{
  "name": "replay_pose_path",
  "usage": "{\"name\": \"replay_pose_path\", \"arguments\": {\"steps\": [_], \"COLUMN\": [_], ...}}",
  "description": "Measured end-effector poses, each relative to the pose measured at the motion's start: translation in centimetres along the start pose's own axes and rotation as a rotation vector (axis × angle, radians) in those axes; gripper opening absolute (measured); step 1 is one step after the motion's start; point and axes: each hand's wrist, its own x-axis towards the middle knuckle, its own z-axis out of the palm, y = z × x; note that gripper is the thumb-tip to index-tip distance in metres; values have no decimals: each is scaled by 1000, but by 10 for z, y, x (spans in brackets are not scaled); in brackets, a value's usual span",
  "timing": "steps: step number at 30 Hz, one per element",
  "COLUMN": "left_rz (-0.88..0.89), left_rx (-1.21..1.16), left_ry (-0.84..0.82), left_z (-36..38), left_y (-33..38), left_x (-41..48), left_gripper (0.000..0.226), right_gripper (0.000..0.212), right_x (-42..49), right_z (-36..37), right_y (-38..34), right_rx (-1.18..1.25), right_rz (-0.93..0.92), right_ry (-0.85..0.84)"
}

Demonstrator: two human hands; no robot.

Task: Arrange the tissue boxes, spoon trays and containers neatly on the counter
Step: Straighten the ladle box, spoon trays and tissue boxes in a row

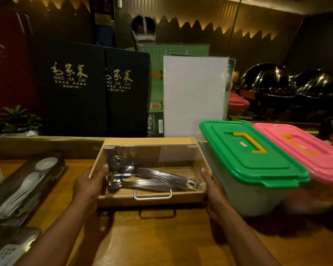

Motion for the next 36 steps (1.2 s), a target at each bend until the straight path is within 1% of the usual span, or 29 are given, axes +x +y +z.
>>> {"name": "replay_pose_path", "arguments": {"steps": [5, 9, 14, 19, 22, 23, 24, 25, 27, 30, 33, 36], "left_rz": [-3, 20, 41, 37, 28, 18, -5, -34, -72, -96, -84, -75], "left_rx": [1, 19, 35, 36, 30, 18, 4, -20, -38, -57, -73, -77], "left_ry": [15, 17, 10, -10, -67, -100, -129, -147, -152, -128, -136, -148], "left_z": [12, 18, 20, 17, 12, 9, 7, 5, 3, 5, 5, 4], "left_y": [-1, -2, -4, -6, -4, -6, -7, -9, -14, -15, -16, -18], "left_x": [4, 7, 8, 9, 5, 4, 1, 0, -1, -1, 1, 2], "left_gripper": [42, 41, 39, 42, 39, 37, 34, 34, 38, 44, 55, 63], "right_gripper": [79, 84, 68, 81, 102, 100, 92, 84, 78, 80, 95, 100], "right_x": [19, 24, 19, 12, -10, -18, -25, -31, -38, -46, -48, -39], "right_z": [-6, -9, -3, -7, -1, 0, 2, 3, 2, 5, 10, 7], "right_y": [13, 21, 17, 21, 22, 22, 23, 25, 30, 34, 43, 57], "right_rx": [10, 29, 61, 67, -35, -83, -130, -177, -239, -331, -408, -406], "right_rz": [-10, 2, -31, -4, -3, 9, 29, 50, 53, 20, -7, 25], "right_ry": [56, 89, 112, 146, 179, 197, 218, 239, 251, 254, 241, 222]}}
